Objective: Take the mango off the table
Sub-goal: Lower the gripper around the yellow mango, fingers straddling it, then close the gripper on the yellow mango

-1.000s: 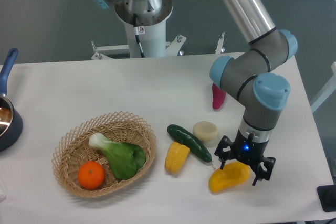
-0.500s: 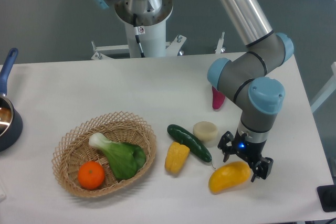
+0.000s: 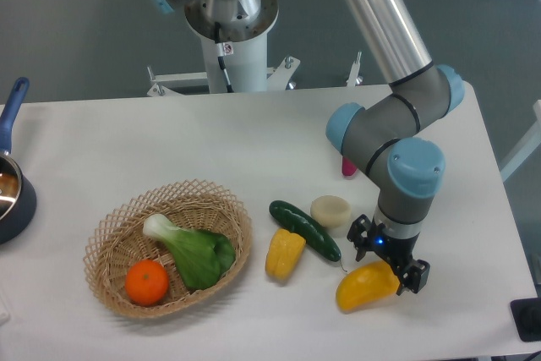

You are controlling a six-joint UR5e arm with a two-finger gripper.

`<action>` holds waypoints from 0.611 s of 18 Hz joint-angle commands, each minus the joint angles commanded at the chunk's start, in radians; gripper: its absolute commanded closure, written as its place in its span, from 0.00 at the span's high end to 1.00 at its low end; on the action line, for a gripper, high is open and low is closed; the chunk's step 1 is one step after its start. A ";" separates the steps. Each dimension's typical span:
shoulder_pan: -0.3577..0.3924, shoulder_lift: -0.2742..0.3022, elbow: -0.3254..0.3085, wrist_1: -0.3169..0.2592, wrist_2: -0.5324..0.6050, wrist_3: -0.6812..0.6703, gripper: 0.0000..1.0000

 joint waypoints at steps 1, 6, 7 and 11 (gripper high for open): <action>-0.005 0.000 0.000 0.000 0.002 0.000 1.00; -0.005 -0.012 0.008 0.000 0.005 0.003 1.00; -0.005 -0.012 0.003 0.002 0.006 0.002 1.00; -0.009 -0.015 0.002 0.002 0.052 0.000 1.00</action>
